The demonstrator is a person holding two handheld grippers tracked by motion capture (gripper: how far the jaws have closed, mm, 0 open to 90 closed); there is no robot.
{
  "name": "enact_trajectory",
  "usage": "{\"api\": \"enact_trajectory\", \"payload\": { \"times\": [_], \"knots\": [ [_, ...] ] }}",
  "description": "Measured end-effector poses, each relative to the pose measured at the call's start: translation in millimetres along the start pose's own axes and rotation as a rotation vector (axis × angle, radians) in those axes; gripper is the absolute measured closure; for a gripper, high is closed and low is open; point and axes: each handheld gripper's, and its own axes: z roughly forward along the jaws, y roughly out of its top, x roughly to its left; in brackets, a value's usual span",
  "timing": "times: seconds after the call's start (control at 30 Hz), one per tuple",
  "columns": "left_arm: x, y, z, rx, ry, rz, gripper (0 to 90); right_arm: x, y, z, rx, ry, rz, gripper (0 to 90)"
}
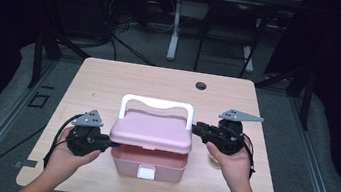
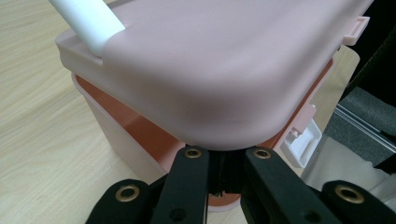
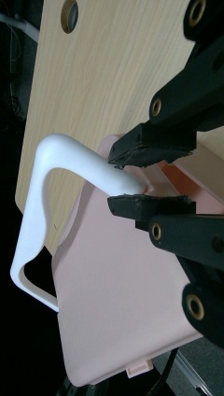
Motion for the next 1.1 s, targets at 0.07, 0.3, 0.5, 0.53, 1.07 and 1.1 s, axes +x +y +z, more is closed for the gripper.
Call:
{"api": "enact_trajectory", "payload": {
  "times": [0.07,0.3,0.5,0.53,1.07,1.1],
  "knots": [
    [0.4,2.2,-1.0,-0.003,0.003,0.003,90.0,0.0,-1.3,-3.2,-0.007,-0.007,-0.003,73.8],
    [1.4,8.8,-4.1,-0.015,0.005,0.000,90.0,-0.7,-4.7,-8.9,-0.026,-0.026,-0.003,76.0],
    [2.7,15.6,-6.7,-0.022,0.005,-0.004,90.0,-0.2,-11.0,-12.7,-0.037,-0.039,-0.004,77.7],
    [3.1,16.6,-6.8,-0.026,0.008,-0.002,90.0,-0.2,-12.7,-12.8,-0.040,-0.041,-0.006,78.2],
    [6.3,31.8,-10.4,-0.036,0.027,-0.009,90.0,9.9,-41.5,-3.9,-0.005,-0.020,-0.024,82.5],
    [6.5,32.5,-10.6,-0.036,0.028,-0.008,90.0,10.8,-42.5,-3.3,-0.001,-0.016,-0.026,83.0]
  ]
}}
